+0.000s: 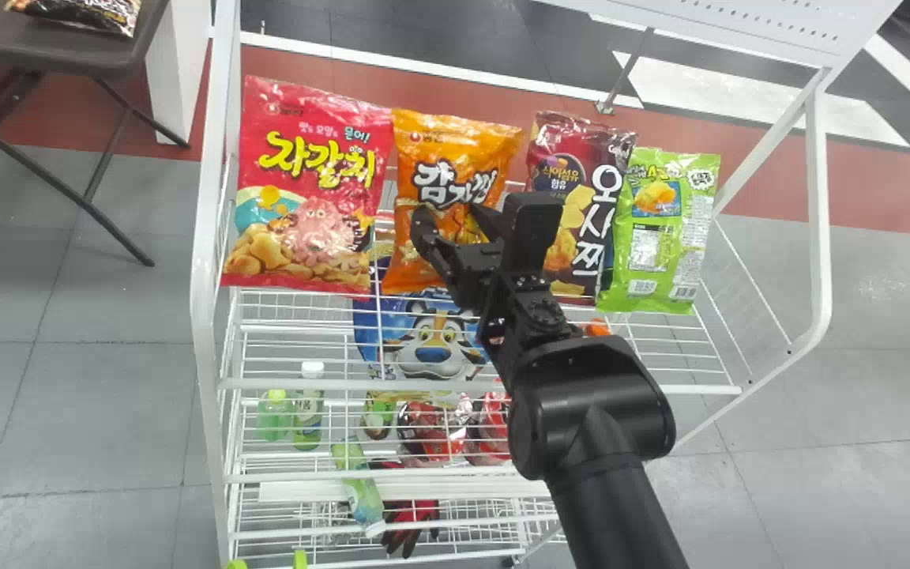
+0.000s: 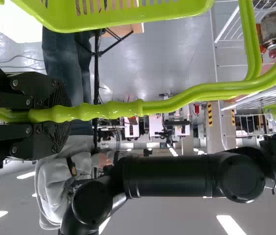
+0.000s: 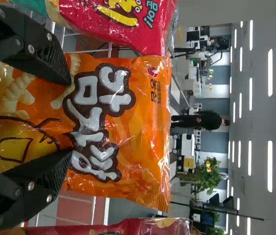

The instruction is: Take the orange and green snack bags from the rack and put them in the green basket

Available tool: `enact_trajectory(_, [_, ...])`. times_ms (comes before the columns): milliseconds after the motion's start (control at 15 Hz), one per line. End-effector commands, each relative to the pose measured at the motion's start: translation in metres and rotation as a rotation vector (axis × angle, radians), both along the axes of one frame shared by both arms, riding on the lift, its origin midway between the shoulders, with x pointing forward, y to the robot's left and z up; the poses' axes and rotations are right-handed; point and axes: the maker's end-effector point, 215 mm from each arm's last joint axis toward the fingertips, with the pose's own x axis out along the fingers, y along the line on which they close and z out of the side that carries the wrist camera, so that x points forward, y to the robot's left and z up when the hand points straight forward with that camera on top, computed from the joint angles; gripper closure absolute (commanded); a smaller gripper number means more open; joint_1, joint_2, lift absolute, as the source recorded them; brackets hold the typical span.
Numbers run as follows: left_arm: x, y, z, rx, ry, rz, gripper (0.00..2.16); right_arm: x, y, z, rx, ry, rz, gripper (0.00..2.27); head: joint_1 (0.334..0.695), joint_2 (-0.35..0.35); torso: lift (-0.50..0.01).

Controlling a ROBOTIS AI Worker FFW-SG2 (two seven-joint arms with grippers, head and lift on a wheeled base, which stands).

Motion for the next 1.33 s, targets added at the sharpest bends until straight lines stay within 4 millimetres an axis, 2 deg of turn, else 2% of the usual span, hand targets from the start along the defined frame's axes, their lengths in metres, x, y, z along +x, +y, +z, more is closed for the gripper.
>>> enact_trajectory(0, [0.001,-0.002,0.0,-0.002,0.0,-0.003,2.15,-0.008,0.005,0.008,-0.006,-0.024,0.019,2.24,0.695,-0.35,0.0])
enact_trajectory(333, [0.001,-0.004,0.001,-0.003,-0.002,-0.005,2.15,-0.019,-0.005,0.019,-0.024,-0.067,0.004,2.24,0.695,-0.35,0.0])
enact_trajectory(600, [0.0,-0.004,0.002,-0.007,-0.006,-0.006,2.15,-0.047,-0.021,0.036,-0.018,-0.076,-0.015,2.24,0.695,-0.35,0.0])
enact_trajectory(800, [0.001,-0.004,0.003,-0.008,-0.011,-0.005,2.15,-0.091,-0.027,0.062,0.015,-0.061,0.006,2.24,0.695,-0.35,0.0])
enact_trajectory(933, [0.003,-0.006,0.003,-0.006,-0.017,-0.007,2.15,-0.125,-0.025,0.07,0.042,-0.009,0.037,2.24,0.695,-0.35,0.0])
enact_trajectory(1133, [0.008,-0.008,0.002,-0.003,-0.02,-0.005,2.15,-0.178,-0.006,0.069,0.092,0.085,0.109,2.24,0.695,-0.35,0.0])
enact_trajectory(1267, [0.009,-0.011,0.003,-0.004,-0.022,0.0,2.15,-0.207,0.012,0.051,0.129,0.196,0.171,2.24,0.695,-0.35,0.0])
